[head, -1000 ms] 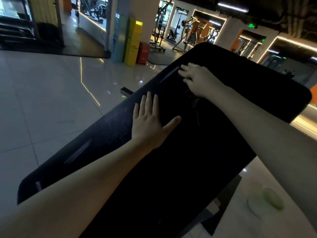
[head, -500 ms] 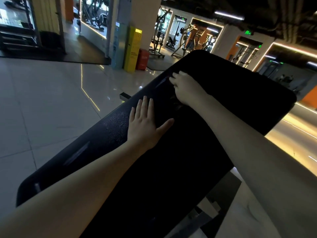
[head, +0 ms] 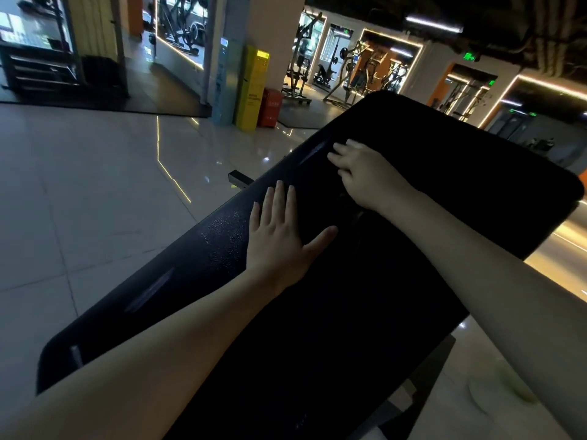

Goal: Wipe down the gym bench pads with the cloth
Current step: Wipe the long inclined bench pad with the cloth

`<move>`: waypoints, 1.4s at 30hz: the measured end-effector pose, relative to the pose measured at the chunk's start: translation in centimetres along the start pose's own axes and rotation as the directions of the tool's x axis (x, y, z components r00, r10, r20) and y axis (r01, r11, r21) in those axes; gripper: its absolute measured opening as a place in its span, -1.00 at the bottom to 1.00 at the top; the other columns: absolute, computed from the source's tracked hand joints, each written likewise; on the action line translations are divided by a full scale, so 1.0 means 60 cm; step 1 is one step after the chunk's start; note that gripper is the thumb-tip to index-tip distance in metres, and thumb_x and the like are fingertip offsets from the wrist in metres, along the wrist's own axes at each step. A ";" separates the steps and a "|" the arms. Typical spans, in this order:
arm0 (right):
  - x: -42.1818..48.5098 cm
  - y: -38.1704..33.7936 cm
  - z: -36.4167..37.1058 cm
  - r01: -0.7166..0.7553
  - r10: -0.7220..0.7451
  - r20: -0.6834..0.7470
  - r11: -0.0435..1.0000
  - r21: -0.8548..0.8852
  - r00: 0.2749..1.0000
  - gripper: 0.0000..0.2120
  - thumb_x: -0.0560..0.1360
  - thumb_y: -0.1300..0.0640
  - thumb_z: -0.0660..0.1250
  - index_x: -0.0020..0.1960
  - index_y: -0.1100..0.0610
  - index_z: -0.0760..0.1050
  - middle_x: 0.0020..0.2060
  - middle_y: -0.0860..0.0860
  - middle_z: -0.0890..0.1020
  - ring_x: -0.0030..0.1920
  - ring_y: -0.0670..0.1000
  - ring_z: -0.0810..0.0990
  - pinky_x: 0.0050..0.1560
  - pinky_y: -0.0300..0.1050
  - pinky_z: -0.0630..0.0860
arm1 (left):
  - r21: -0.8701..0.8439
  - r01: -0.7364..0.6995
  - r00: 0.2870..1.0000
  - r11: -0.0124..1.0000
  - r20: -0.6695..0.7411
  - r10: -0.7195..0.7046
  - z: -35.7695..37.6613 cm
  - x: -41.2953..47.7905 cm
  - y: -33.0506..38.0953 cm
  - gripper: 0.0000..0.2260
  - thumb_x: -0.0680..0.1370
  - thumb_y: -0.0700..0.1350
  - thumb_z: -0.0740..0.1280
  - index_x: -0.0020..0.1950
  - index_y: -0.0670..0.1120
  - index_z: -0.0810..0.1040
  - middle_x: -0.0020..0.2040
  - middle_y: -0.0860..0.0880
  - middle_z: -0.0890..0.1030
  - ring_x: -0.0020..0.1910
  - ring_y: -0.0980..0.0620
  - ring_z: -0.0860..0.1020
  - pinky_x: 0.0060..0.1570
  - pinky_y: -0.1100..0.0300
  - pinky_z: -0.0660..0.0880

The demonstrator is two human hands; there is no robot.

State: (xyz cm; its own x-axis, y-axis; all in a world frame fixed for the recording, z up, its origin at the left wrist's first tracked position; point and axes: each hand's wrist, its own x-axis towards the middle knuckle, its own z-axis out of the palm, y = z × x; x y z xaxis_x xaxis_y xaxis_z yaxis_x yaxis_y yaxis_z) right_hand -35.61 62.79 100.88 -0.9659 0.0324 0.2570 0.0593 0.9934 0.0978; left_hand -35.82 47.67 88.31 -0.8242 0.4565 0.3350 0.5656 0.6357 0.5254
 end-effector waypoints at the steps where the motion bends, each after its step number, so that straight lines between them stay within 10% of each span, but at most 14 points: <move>1: 0.026 -0.004 0.004 -0.007 0.007 -0.005 1.000 -0.022 1.000 -0.57 0.64 0.28 0.10 0.50 0.20 0.27 0.54 0.09 0.21 0.55 0.09 0.07 0.50 -0.12 0.00 | -0.001 -0.002 1.000 1.000 -0.002 0.002 0.001 0.000 -0.001 -0.02 0.34 0.53 -0.29 0.60 -0.05 -0.28 0.60 -0.03 -0.31 0.55 0.07 -0.35 0.51 0.09 -0.36; 10: 0.132 -0.023 0.024 -0.041 0.037 -0.032 0.990 -0.131 0.999 -0.56 0.59 0.31 0.14 0.46 0.16 0.36 0.50 0.15 0.26 0.53 0.15 0.13 0.49 -0.02 0.15 | -0.035 -0.002 1.000 0.999 -0.010 0.002 0.001 -0.001 -0.003 -0.01 0.35 0.54 -0.24 0.62 -0.04 -0.24 0.61 -0.01 -0.28 0.55 0.07 -0.33 0.51 0.09 -0.34; 25: -0.141 -0.006 -0.018 0.072 -0.076 0.090 0.996 0.049 0.993 -0.56 0.64 0.30 0.11 0.51 0.14 0.26 0.55 0.01 0.17 0.56 -0.01 0.00 0.47 -0.25 -0.07 | -0.016 0.009 1.000 1.000 0.001 -0.009 -0.006 -0.005 0.005 -0.04 0.40 0.48 -0.18 0.62 -0.11 -0.19 0.62 -0.07 -0.22 0.58 0.03 -0.25 0.54 0.05 -0.28; 42: 0.133 -0.036 0.033 -0.079 0.073 -0.046 0.989 -0.128 0.996 -0.55 0.57 0.33 0.19 0.45 0.19 0.34 0.50 0.13 0.27 0.52 0.15 0.15 0.48 -0.01 0.18 | -0.019 0.013 1.000 1.000 -0.009 -0.013 -0.002 -0.001 0.000 -0.10 0.49 0.48 -0.11 0.62 -0.07 -0.23 0.61 -0.02 -0.26 0.56 0.05 -0.31 0.53 0.07 -0.32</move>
State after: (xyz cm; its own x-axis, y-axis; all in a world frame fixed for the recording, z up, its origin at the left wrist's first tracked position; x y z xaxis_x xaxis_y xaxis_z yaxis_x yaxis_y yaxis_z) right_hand -43.96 61.15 100.82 -0.9462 0.1000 0.3079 0.1669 0.9656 0.1994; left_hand -35.76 47.56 88.34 -0.8316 0.4428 0.3351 0.5545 0.6297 0.5441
